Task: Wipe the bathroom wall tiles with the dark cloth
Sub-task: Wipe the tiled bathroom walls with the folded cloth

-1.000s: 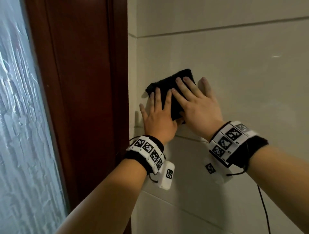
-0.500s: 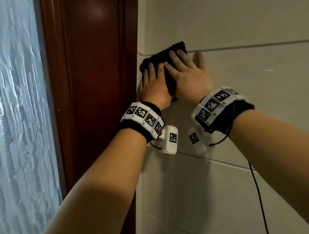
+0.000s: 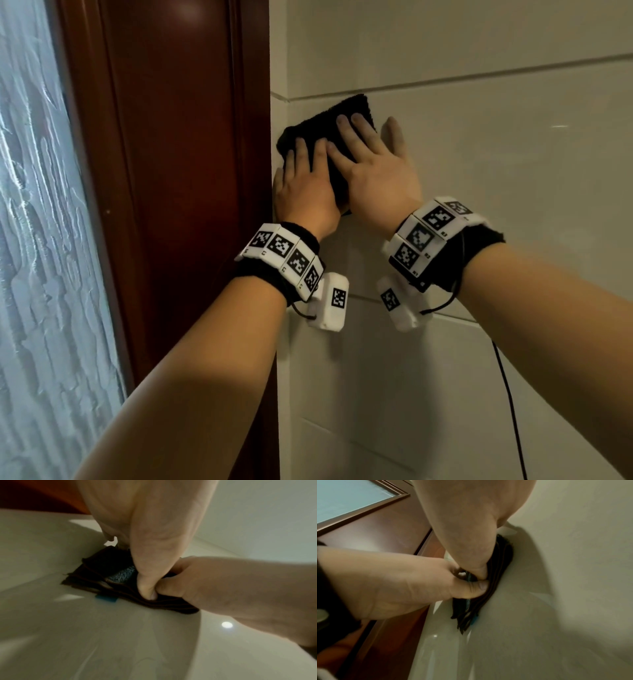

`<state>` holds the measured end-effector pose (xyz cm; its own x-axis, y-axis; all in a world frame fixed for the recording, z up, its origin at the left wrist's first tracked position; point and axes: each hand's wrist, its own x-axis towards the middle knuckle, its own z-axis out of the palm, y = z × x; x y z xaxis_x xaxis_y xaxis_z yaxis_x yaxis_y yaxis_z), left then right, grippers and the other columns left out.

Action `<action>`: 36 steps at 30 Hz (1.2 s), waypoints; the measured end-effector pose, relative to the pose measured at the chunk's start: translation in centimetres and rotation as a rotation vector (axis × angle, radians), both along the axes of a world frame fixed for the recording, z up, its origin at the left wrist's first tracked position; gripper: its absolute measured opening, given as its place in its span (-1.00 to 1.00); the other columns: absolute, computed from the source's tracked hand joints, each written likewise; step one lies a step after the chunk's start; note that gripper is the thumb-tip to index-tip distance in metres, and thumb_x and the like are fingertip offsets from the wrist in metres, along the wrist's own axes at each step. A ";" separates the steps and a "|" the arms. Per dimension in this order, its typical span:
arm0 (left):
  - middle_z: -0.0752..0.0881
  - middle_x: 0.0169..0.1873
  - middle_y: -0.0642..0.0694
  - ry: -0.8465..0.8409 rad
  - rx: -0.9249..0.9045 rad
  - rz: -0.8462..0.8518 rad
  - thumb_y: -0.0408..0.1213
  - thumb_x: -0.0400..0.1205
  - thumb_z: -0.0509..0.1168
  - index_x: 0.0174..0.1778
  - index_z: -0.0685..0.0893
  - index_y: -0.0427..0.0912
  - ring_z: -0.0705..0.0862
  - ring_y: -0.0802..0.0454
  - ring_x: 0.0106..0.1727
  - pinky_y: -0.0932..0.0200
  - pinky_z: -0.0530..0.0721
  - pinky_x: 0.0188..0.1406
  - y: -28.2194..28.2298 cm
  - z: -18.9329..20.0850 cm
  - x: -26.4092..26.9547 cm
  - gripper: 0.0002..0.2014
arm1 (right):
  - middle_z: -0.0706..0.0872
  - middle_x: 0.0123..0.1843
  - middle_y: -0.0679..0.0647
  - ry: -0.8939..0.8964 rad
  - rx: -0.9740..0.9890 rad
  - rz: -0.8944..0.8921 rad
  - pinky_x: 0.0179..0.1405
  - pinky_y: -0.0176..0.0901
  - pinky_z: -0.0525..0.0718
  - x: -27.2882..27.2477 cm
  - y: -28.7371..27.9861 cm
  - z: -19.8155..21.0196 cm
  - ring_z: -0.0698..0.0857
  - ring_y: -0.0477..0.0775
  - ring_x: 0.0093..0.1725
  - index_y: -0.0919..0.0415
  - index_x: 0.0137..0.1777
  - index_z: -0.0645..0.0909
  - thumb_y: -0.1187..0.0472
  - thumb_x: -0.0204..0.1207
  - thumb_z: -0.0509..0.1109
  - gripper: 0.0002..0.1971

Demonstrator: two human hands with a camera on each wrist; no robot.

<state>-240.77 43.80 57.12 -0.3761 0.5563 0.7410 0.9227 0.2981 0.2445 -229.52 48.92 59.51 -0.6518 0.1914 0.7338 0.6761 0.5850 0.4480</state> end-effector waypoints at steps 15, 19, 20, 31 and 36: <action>-0.11 0.75 -0.25 -0.039 -0.045 0.019 -0.32 0.58 0.42 0.76 -0.14 -0.07 -0.09 -0.19 0.76 -0.07 0.00 0.74 -0.6 -8.2 1.0 -0.01 | 0.00 0.76 0.21 -0.036 -0.034 0.078 0.62 0.33 -0.24 0.8 0.0 -7.9 -0.02 0.22 0.74 0.04 0.70 0.22 -0.06 0.61 0.26 -0.33; -0.04 0.75 -0.20 -0.026 -0.056 0.067 -0.30 0.57 0.42 0.76 -0.10 -0.03 0.00 -0.20 0.74 -0.08 0.04 0.72 -1.1 -9.9 1.5 -0.03 | 0.02 0.76 0.21 -0.047 -0.059 0.078 0.62 0.33 -0.25 0.9 -0.2 -9.8 -0.01 0.22 0.74 0.04 0.70 0.24 -0.17 0.54 0.31 -0.25; -0.02 0.75 -0.19 -0.016 -0.061 0.092 -0.28 0.58 0.42 0.76 -0.08 -0.02 0.05 -0.21 0.72 -0.08 0.07 0.70 -1.2 -10.3 1.6 -0.04 | 0.00 0.76 0.20 -0.053 -0.062 0.066 0.63 0.34 -0.23 0.9 -0.3 -10.2 -0.02 0.21 0.74 0.03 0.70 0.22 -0.21 0.53 0.32 -0.22; 0.05 0.74 -0.12 -0.068 0.007 0.024 -0.30 0.54 0.47 0.72 0.09 0.05 0.44 -0.27 0.47 -0.22 0.55 0.40 -1.6 -13.5 1.7 -0.09 | 0.04 0.76 0.19 -0.066 -0.083 0.043 0.62 0.36 -0.24 1.5 -0.8 -13.1 -0.01 0.19 0.74 0.04 0.69 0.25 -0.04 0.52 0.16 -0.31; -0.03 0.75 -0.10 -0.140 0.011 -0.042 -0.31 0.56 0.45 0.73 0.05 0.07 0.47 -0.33 0.45 -0.31 0.55 0.39 -1.3 -14.1 1.7 -0.10 | 0.09 0.75 0.19 -0.036 -0.070 0.054 0.62 0.37 -0.20 1.2 -0.8 -13.9 0.04 0.20 0.73 0.05 0.67 0.29 0.00 0.50 0.13 -0.32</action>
